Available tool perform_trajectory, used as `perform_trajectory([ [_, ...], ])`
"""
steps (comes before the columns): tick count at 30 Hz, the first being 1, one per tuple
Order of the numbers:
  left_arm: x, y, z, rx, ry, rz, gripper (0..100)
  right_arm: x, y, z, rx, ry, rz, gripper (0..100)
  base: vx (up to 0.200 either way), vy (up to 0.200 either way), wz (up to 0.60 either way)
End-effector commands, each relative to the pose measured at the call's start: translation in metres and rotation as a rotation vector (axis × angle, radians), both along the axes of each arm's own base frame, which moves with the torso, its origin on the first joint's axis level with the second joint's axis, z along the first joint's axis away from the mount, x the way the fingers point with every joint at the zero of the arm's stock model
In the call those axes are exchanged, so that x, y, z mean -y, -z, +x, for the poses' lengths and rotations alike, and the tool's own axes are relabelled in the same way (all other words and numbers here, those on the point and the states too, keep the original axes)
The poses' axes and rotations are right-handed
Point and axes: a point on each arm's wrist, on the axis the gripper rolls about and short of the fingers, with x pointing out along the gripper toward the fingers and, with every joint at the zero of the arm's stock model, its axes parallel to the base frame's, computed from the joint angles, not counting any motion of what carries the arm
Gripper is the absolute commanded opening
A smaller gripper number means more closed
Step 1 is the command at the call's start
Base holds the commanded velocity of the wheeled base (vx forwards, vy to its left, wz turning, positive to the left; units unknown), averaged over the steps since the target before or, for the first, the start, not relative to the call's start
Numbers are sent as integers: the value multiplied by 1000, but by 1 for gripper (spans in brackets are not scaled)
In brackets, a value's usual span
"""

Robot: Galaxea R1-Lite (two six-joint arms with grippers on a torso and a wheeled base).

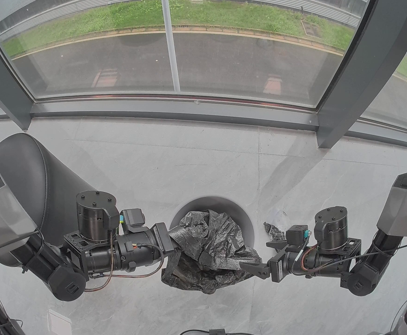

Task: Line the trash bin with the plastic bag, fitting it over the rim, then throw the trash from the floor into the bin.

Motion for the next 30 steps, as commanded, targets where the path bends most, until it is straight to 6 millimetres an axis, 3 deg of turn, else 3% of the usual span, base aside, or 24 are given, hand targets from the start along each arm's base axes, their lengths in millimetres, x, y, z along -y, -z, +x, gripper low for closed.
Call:
perform_trajectory([
  [1, -1, -3, -1, 11, -4, -3, 0, -46, -7, -7, 98, 92, -115, 100, 0, 0, 0],
  [7, -1, -4, -1, 14, -4, -5, 0, -68, -3, -12, 151, 39, -219, 100, 0, 0, 0],
  [21, -1, -4, -1, 11, -4, -9, 0, -94, 20, -16, 182, 45, -343, 100, 0, 0, 0],
  [30, -1, -4, 0, 11, -5, -9, 0, -103, 29, 1, 238, 123, -404, 100, 0, 0, 0],
])
